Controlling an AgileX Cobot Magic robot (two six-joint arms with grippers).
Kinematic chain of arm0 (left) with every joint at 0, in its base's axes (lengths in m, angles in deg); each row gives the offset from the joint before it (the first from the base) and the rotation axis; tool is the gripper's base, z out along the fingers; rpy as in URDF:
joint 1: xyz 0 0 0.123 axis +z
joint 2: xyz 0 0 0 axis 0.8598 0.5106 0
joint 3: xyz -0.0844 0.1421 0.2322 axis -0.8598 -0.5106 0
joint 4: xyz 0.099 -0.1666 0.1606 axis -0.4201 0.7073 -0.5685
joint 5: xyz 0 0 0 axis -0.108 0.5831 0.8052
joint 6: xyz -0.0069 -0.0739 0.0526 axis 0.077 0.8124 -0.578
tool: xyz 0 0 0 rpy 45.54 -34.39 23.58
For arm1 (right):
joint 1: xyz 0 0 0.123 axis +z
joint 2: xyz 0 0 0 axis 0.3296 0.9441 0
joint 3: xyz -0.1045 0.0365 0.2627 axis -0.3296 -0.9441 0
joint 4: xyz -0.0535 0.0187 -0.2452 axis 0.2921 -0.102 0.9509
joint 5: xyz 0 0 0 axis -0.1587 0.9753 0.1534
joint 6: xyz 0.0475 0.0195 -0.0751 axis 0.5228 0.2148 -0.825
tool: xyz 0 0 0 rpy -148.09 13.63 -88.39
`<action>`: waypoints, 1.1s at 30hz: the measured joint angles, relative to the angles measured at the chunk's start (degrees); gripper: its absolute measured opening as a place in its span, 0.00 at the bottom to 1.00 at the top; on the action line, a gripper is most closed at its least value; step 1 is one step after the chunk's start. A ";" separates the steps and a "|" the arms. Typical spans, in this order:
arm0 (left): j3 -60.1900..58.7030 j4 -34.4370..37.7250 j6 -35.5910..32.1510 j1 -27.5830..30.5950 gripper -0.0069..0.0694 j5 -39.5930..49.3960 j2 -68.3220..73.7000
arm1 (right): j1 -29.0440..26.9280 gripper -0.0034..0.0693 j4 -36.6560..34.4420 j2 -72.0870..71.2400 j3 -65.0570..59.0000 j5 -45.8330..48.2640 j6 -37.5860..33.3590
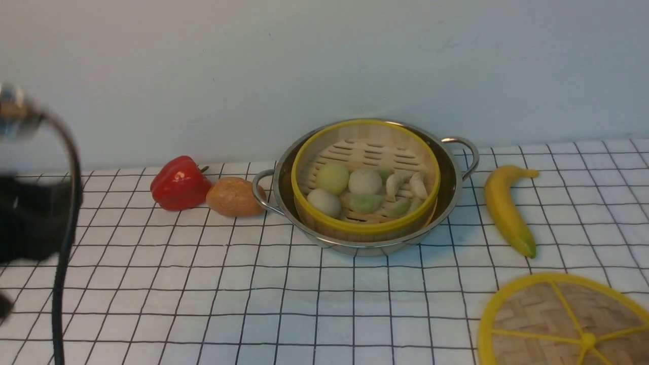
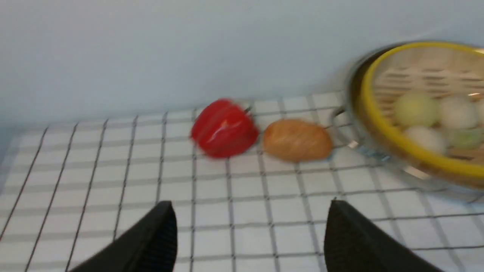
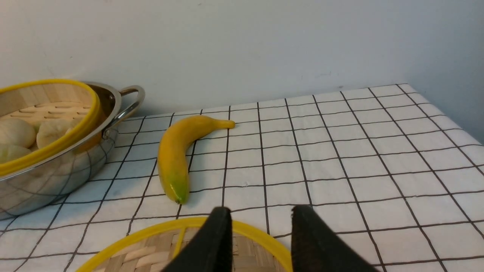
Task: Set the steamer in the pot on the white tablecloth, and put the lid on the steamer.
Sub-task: 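Move the gripper down to the bamboo steamer lid and grasp its center knob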
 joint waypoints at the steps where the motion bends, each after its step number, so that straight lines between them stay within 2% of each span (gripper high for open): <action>1: -6.13 0.56 -0.54 2.30 0.72 -3.14 -3.76 | 0.00 0.38 0.00 0.00 0.00 0.00 0.00; 3: -17.67 1.36 -1.10 5.65 0.72 -8.83 -11.85 | 0.00 0.38 0.00 0.00 0.00 0.00 0.00; 5: -21.86 1.59 -1.34 6.79 0.72 -10.78 -16.08 | 0.00 0.38 0.00 0.00 0.00 0.00 0.00; 6: -27.35 1.97 -1.51 8.17 0.72 -12.71 -22.95 | 0.00 0.38 0.00 0.00 0.00 0.00 0.00; 9: -32.30 2.08 -1.69 9.25 0.72 -10.44 -31.06 | 0.00 0.38 0.00 0.00 0.00 -0.07 0.00; 15: -32.88 1.05 -3.50 9.53 0.72 -5.26 -40.74 | 0.00 0.38 0.00 -0.04 0.00 -0.07 0.00; 23: -32.88 0.27 -4.34 2.50 0.72 -2.83 -41.51 | 0.00 0.38 0.00 -0.04 0.00 -0.07 0.00; 33: -32.88 -1.61 -4.73 1.60 0.72 -3.56 -41.54 | 0.00 0.38 0.00 -0.04 0.00 -0.07 0.00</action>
